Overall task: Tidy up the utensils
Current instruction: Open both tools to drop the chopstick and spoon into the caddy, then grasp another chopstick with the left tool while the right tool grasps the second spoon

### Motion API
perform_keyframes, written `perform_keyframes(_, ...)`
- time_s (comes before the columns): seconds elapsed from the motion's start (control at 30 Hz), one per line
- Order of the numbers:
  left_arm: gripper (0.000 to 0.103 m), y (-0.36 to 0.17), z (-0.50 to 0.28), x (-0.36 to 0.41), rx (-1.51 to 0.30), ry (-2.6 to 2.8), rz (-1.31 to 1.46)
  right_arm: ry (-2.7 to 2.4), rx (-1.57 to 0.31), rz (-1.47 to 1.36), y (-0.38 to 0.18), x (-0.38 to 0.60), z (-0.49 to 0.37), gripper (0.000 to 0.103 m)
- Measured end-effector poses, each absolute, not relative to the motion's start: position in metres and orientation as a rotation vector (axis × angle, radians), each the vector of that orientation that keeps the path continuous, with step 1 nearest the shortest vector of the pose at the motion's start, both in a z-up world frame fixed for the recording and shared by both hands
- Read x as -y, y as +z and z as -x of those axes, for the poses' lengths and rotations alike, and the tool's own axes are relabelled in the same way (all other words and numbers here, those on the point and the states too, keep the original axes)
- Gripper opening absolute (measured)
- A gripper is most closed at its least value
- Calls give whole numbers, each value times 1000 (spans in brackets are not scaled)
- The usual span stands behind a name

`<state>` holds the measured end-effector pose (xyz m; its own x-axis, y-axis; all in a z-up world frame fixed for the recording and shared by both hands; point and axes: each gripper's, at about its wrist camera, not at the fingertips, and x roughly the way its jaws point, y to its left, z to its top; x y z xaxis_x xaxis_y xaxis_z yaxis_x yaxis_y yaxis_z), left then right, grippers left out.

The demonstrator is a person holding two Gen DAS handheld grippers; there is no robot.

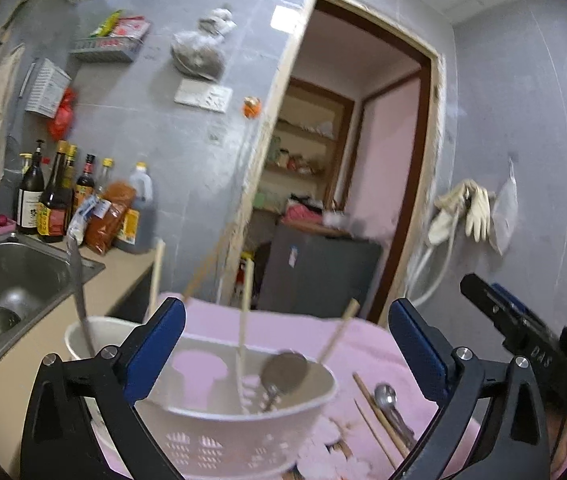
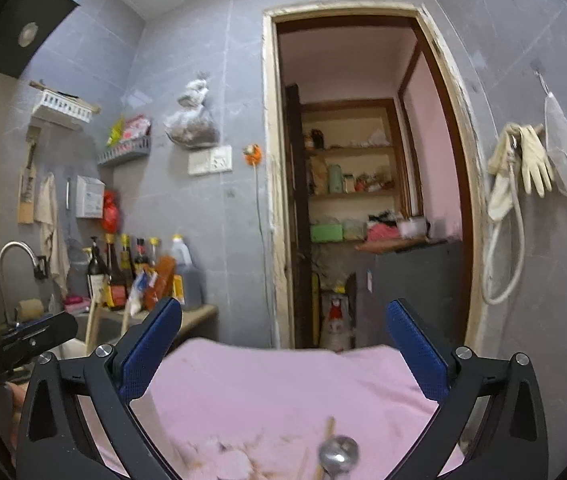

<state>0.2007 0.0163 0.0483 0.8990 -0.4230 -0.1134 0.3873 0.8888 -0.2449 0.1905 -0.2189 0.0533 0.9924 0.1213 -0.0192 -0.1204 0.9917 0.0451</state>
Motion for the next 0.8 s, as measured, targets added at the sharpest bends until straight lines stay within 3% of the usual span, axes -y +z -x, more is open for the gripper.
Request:
perform_keyframes(0.23, 100, 38, -183, 21, -232, -462, 134, 110, -139, 16, 39, 249, -181, 103)
perform_keyframes(0.8, 99, -18, -194, 115, -655, -576, -2, 102, -458, 37, -9, 306, -187, 103)
